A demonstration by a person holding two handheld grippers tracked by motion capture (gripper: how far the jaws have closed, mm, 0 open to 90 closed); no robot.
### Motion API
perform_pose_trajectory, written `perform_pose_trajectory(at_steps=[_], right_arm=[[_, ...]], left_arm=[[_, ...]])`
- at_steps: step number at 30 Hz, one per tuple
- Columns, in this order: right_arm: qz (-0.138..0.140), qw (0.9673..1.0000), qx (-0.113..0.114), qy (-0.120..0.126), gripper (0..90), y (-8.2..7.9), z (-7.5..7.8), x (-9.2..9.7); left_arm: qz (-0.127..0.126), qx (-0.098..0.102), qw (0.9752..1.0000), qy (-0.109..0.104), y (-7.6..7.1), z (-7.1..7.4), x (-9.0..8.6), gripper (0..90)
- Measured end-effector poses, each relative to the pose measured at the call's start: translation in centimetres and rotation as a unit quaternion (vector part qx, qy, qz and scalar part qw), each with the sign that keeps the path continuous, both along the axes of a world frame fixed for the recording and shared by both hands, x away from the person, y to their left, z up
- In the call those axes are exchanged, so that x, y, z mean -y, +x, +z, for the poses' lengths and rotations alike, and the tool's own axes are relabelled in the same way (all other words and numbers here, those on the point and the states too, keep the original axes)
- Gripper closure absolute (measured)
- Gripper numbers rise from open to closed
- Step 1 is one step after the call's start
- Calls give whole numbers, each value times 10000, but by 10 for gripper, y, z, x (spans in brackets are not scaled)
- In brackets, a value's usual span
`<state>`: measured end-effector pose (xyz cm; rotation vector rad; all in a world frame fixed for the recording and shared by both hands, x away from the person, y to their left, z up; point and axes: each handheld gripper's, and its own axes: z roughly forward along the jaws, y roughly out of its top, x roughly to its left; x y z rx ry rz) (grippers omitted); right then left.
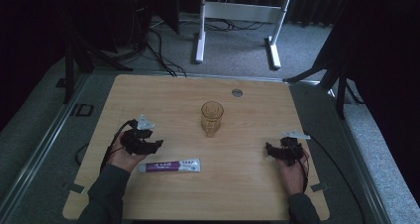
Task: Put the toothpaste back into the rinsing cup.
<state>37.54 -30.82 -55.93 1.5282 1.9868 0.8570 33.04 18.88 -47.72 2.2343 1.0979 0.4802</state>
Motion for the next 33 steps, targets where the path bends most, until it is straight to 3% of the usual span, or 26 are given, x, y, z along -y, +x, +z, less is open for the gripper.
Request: perform_pose_trajectory(at_steps=[10,33], right_arm=[[0,10000,0,-1,195,0,0,0],[0,10000,0,0,195,0,0,0]], left_arm=[[-249,-71,9997,50,-5,2,5,488],[-619,-331,9973,231,-7,-11,19,456]])
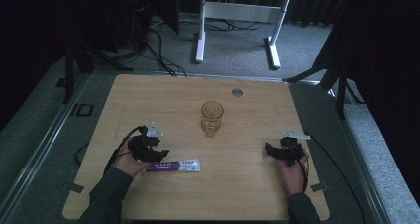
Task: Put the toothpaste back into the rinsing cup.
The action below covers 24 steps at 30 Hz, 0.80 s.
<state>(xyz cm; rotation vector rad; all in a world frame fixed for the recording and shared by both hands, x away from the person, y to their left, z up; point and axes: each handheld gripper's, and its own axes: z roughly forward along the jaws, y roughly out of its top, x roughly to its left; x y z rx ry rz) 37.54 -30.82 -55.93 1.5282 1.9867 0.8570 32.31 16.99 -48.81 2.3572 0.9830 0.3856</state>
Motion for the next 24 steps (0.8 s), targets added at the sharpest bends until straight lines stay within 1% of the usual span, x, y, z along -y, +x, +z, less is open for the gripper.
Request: perform_pose_trajectory(at_steps=[6,9,11,12,17,21,24], right_arm=[[0,10000,0,0,195,0,0,0],[0,10000,-1,1,195,0,0,0],[-1,10000,-1,1,195,0,0,0],[-1,10000,-1,1,195,0,0,0],[-1,10000,-2,0,195,0,0,0],[0,10000,-2,0,195,0,0,0],[-1,10000,-3,1,195,0,0,0]], left_arm=[[-89,-36,9999,65,0,-3,4,455],[-133,-77,9999,56,0,-2,4,469],[-150,-78,9998,68,0,-2,5,472],[-198,-88,9997,98,0,-1,6,472],[-287,-40,9994,185,-1,1,8,474],[-326,14,9993,196,-2,3,7,473],[-352,8,9992,214,-3,4,8,473]])
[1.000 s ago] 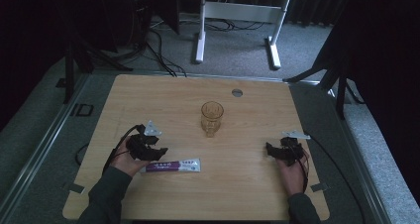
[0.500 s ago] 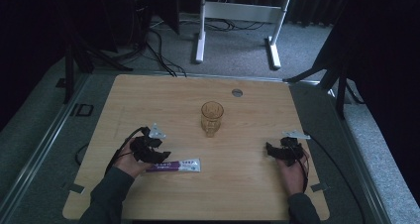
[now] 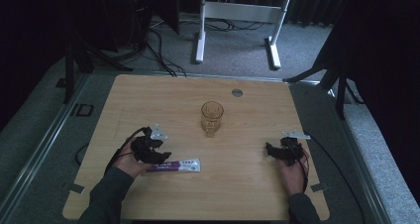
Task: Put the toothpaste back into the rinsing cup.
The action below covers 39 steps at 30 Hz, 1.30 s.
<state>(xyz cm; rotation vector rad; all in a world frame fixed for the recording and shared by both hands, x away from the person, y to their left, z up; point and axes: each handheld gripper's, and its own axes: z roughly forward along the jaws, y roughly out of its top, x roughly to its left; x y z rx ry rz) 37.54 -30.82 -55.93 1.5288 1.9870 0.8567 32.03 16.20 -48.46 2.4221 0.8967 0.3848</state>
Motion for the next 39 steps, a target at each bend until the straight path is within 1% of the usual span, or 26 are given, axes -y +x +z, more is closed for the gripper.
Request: perform_pose_trajectory(at_steps=[6,11,13,17,21,25,26,30,33,39], right_arm=[[0,10000,0,0,195,0,0,0],[-2,10000,1,2,195,0,0,0],[-2,10000,0,2,195,0,0,0],[-1,10000,1,2,195,0,0,0],[-1,10000,1,1,195,0,0,0],[-2,10000,1,2,195,0,0,0],[-1,10000,1,1,195,0,0,0],[-1,10000,1,2,195,0,0,0],[-1,10000,1,2,195,0,0,0],[-1,10000,1,2,195,0,0,0]], left_arm=[[-47,-13,10000,26,0,2,1,472],[-86,-67,9999,103,-1,2,2,471],[-106,-77,9999,87,-1,1,4,467],[-159,-91,9997,156,-3,0,7,452],[-223,-95,9995,179,-4,-1,8,445],[-297,-153,9993,158,-4,-3,9,444],[-369,-180,9990,169,-4,-3,9,445],[-430,-218,9987,168,-5,-4,10,447],[-516,-282,9980,228,-6,-5,12,451],[-539,-321,9975,312,-6,-7,14,447]])
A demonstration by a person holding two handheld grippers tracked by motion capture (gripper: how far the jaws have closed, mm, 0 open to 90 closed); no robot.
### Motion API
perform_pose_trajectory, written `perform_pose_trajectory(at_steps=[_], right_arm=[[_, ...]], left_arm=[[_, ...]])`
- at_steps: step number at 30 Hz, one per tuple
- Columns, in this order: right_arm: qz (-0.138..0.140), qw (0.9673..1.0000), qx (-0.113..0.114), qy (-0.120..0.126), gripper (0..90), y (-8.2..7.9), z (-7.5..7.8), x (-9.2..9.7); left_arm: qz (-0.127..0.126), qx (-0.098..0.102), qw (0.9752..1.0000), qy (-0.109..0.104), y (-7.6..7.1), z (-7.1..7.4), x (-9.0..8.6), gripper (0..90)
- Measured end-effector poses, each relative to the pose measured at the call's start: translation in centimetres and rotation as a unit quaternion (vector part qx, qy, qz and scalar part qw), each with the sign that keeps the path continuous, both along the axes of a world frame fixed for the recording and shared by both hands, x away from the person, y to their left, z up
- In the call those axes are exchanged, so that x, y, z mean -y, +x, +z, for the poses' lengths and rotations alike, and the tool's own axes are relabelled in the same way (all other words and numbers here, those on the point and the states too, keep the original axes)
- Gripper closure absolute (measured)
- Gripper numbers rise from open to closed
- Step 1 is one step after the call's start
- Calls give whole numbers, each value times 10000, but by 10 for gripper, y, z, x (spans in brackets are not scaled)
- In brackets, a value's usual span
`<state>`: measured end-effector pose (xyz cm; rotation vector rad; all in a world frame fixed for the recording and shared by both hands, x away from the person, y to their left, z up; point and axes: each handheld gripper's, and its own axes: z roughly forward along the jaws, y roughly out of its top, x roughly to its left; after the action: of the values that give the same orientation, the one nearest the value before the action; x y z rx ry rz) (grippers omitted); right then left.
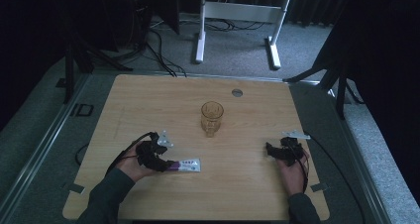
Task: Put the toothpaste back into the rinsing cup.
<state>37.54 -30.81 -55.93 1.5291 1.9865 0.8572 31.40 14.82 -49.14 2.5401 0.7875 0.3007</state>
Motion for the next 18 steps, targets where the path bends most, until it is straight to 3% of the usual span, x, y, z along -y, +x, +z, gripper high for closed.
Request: perform_pose_trajectory(at_steps=[18], right_arm=[[0,10000,0,1,195,0,0,0]], left_arm=[[-129,-66,9996,254,-2,-7,2,425]])
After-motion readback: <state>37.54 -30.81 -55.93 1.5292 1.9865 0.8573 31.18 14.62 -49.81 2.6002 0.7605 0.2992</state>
